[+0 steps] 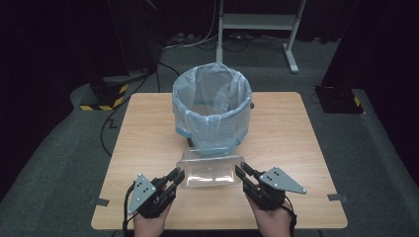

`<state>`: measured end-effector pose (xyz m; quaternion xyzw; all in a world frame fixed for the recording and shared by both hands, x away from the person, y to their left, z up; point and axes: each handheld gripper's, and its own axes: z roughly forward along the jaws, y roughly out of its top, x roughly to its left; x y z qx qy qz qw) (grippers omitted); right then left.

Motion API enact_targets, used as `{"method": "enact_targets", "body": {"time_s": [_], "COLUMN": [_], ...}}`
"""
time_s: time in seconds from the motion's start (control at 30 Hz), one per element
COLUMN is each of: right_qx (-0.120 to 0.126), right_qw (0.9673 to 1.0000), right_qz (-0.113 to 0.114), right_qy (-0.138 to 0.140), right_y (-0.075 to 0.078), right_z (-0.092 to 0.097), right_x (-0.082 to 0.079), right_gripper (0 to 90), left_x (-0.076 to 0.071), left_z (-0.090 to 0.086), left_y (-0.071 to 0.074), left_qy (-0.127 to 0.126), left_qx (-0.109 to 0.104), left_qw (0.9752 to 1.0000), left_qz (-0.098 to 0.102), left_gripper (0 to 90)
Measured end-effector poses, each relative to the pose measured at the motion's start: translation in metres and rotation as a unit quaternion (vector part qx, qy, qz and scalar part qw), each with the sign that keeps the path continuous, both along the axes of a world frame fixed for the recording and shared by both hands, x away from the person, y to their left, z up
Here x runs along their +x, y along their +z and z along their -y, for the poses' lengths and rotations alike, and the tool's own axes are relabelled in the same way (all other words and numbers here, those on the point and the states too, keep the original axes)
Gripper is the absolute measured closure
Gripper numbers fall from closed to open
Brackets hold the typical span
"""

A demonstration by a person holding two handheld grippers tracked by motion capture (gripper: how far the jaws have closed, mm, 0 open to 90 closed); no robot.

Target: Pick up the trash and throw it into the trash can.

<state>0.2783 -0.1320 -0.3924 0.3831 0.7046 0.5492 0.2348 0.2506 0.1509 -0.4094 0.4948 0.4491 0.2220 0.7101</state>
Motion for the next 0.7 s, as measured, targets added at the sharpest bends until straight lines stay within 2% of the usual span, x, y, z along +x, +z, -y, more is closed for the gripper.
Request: {"method": "enact_targets", "body": {"time_s": [0.1, 0.13, 0.17, 0.27, 0.3, 0.33, 0.4, 0.43, 0.7], "right_qx": [0.0, 0.002, 0.004, 0.008, 0.007, 0.008, 0.008, 0.009, 0.014], "right_qw": [1.0, 0.9998, 0.9998, 0.999, 0.9986, 0.9981, 0.9971, 0.9966, 0.9924], "right_qz": [0.007, 0.018, 0.021, 0.043, 0.052, 0.06, 0.075, 0.081, 0.119], "right_qy": [-0.001, -0.003, -0.004, -0.009, -0.01, -0.012, -0.015, -0.016, -0.025], "right_y": [0.005, 0.014, 0.018, 0.034, 0.04, 0.044, 0.053, 0.057, 0.088], "right_z": [0.001, 0.002, 0.002, 0.004, 0.004, 0.004, 0.005, 0.005, 0.005], "right_x": [0.002, 0.005, 0.006, 0.008, 0.009, 0.01, 0.011, 0.012, 0.02], "right_gripper": [74.4, 74.1, 74.1, 73.8, 73.7, 73.6, 73.3, 73.3, 72.6], "left_x": [0.003, 0.004, 0.006, 0.01, 0.01, 0.013, 0.014, 0.017, 0.028], "left_z": [0.001, 0.002, 0.003, 0.005, 0.005, 0.006, 0.006, 0.007, 0.007], "left_y": [0.008, 0.012, 0.023, 0.037, 0.037, 0.045, 0.049, 0.058, 0.084], "left_qy": [-0.002, -0.004, -0.004, -0.005, -0.005, -0.005, -0.005, -0.004, -0.013], "left_qx": [0.0, -0.001, -0.001, -0.002, -0.002, -0.002, -0.003, -0.004, -0.002], "left_qw": [1.0, 0.9999, 0.9995, 0.9987, 0.9987, 0.9981, 0.9977, 0.9968, 0.9933], "left_qz": [0.009, 0.016, 0.031, 0.05, 0.05, 0.061, 0.067, 0.079, 0.115], "left_gripper": [78.2, 78.3, 78.3, 78.4, 78.4, 78.4, 78.5, 78.5, 78.6]}}
